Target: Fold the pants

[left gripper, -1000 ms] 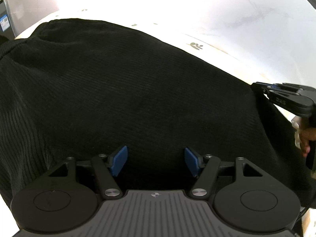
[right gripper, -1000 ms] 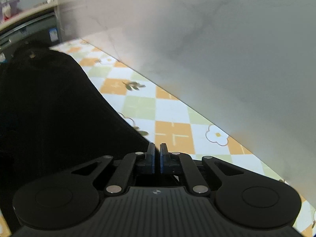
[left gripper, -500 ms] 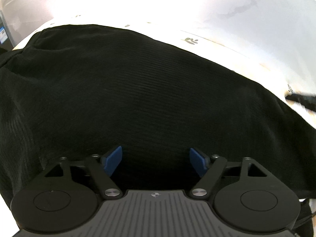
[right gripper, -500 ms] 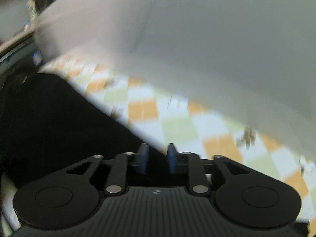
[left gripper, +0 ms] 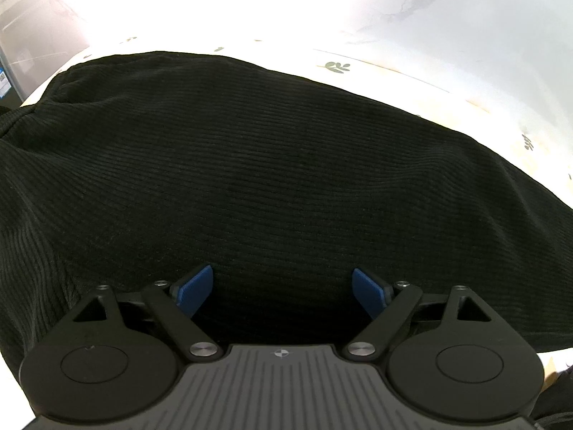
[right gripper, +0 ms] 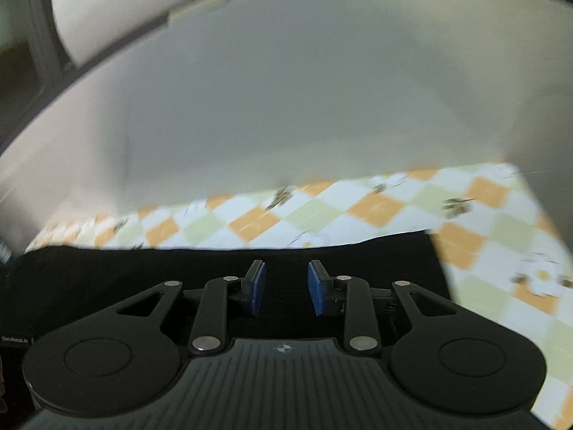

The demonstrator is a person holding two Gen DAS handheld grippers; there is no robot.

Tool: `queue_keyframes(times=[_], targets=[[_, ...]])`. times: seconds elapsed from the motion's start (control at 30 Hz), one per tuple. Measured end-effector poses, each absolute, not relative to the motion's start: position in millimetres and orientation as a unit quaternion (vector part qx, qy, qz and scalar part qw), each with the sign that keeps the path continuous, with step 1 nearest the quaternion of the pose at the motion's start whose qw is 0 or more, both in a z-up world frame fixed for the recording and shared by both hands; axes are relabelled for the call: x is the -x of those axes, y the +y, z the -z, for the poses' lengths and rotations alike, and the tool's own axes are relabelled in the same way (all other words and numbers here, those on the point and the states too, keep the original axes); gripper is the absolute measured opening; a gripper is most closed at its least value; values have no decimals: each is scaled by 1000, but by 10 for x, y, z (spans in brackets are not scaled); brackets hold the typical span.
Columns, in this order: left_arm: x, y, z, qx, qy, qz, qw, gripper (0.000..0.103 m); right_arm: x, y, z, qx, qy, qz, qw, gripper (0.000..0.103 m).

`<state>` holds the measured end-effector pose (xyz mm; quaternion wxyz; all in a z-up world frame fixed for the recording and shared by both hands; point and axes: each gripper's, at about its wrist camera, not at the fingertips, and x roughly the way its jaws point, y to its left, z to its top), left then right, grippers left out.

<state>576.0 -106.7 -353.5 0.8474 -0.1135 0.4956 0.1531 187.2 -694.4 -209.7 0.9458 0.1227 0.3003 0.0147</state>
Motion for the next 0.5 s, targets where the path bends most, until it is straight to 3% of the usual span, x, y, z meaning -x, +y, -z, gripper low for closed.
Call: queue_keyframes(times=[0.2, 0.27, 0.33, 0.5], targets=[[-5665, -860, 3462, 155, 482, -139, 851, 88, -1289, -6934, 1798, -126, 244, 57, 960, 30], [-5616, -725, 3397, 193, 477, -137, 847, 82, -1128, -6916, 1716, -132, 224, 82, 962, 30], [-5552, -587, 3343, 233, 472, -126, 841, 70, -978, -6917, 1603, -143, 198, 108, 964, 30], [-5276, -217, 3054, 278, 430, -85, 854, 66, -686, -6855, 1264, -189, 152, 152, 958, 31]])
